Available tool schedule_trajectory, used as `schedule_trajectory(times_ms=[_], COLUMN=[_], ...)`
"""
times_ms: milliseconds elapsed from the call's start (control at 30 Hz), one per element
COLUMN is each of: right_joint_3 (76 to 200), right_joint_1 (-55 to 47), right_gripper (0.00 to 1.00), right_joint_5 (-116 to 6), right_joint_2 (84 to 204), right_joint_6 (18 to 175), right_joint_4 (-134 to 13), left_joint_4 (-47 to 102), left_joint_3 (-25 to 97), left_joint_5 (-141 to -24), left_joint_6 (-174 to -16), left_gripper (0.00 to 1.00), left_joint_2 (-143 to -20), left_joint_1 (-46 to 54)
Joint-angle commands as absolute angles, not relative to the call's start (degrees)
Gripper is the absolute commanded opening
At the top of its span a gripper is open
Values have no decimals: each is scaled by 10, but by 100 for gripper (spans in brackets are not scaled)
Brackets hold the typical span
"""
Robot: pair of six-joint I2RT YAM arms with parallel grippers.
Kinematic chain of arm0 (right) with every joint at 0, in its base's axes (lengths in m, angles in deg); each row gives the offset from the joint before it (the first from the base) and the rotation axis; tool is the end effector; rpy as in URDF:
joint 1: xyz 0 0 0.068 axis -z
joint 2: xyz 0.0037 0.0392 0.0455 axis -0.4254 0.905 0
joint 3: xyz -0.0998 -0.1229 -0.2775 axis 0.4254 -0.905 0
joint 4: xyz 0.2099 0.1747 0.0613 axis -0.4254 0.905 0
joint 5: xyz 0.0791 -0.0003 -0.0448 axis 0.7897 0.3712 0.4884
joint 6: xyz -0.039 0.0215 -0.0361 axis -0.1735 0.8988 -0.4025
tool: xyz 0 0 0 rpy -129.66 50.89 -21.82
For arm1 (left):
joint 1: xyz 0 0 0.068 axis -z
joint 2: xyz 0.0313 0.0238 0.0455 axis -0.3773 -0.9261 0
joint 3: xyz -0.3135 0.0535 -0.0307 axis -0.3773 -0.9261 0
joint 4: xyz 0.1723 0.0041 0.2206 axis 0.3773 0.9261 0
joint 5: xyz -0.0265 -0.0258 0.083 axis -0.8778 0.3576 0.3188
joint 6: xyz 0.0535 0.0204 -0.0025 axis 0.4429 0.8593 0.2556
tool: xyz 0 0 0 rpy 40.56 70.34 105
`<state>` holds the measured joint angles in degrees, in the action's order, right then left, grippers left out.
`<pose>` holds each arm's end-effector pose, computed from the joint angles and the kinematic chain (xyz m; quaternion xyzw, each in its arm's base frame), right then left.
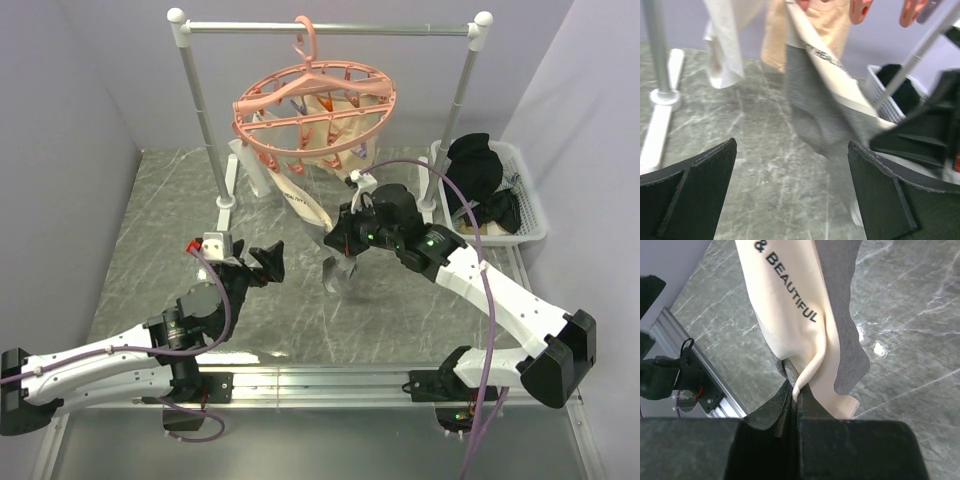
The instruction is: Remove the underwear clipped to the hanger
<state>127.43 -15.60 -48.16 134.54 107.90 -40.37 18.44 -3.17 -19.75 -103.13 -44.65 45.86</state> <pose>0.2150 0.1988 0.3856 -0.2304 0.8189 0.3461 0.3956 0.0846 -0.1213 0.3497 -0.0612 0.6858 -0.2290 0.6881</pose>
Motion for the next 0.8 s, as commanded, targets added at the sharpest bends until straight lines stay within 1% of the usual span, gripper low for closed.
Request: schedule_trajectory(times_ms=[0, 33, 100, 233, 267, 367, 433, 467, 533, 567, 600, 667, 700, 767], right_joint_3=[1261, 1261, 1255, 1250, 1248, 1249, 1250, 1253, 1255, 1256, 1256, 1256, 1256, 1256], right_joint_1=[-147, -145, -140, -135, -134, -133, -133, -132, -132, -132, -131, -131, -132, -131], right_gripper=[0, 0, 0, 0, 0, 0, 0, 0, 0, 0, 0, 0, 0, 0], right_joint_5=[-496, -499, -499, -499, -497, -494, -493, -491, -486, -486, -483, -482, -481, -479], right_joint_2=[1319, 1314, 1307, 1292, 1288, 1285, 1285, 1285, 1286, 1286, 1286, 1283, 1282, 1279], right_joint_6=[1075, 1074, 1074, 1071, 1070, 1068, 1067, 1066, 1064, 1065, 1063, 1062, 1062, 1060], right_joint_4=[-401, -399, -397, -391, -388, -384, -381, -381, -379, -379, -379, -379, -379, -378], left_joint_4=[161, 158, 149, 148, 151, 134, 129, 127, 121, 112, 106, 87, 60, 30], left_joint_3=[-7, -1, 17, 55, 71, 85, 96, 105, 117, 119, 121, 116, 111, 90], left_joint_5=[-142, -132, -152, -253, -309, -410, -438, -459, -536, -569, -643, -717, -790, -849], left_joint_6=[-1038, -1039, -1029, -1042, -1052, -1080, -1096, -1102, -1123, -1131, -1141, -1178, -1193, -1241], left_gripper=[99, 100, 99, 100, 100, 100, 100, 100, 99, 99, 99, 99, 98, 96], left_joint_2=[-469, -477, -493, -543, -549, -557, -564, -567, -573, -576, -581, -586, -593, -598], left_joint_1=[449, 445, 425, 349, 304, 229, 199, 168, 134, 97, 77, 19, -1, -55])
